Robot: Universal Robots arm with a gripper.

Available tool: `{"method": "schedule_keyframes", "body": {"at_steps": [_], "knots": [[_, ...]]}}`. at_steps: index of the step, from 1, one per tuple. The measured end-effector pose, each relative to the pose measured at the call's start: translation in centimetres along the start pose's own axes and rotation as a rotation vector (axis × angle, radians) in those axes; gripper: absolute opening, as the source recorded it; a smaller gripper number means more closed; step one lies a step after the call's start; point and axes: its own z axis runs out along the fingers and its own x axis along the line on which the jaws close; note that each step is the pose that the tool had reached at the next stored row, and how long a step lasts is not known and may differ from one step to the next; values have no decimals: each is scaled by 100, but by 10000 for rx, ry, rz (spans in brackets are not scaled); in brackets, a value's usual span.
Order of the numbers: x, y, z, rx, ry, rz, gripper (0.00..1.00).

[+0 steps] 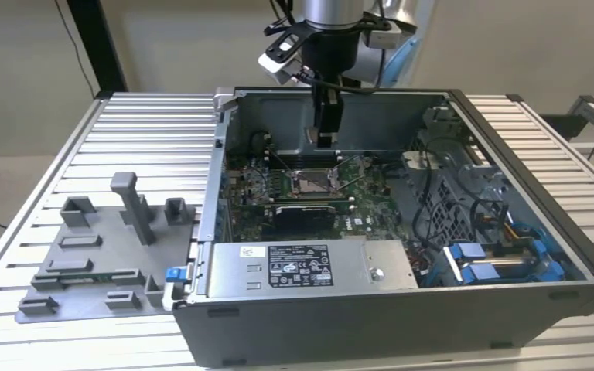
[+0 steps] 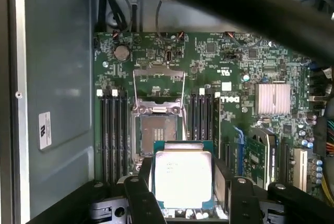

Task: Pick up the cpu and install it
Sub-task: 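Place the cpu into insertion slot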

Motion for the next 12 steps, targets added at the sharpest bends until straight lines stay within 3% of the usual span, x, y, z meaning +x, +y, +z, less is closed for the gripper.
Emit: {"method": "schedule_keyframes", "body": {"at_steps": [12], "knots": [[143, 0, 143, 5, -11, 221, 0]]}}
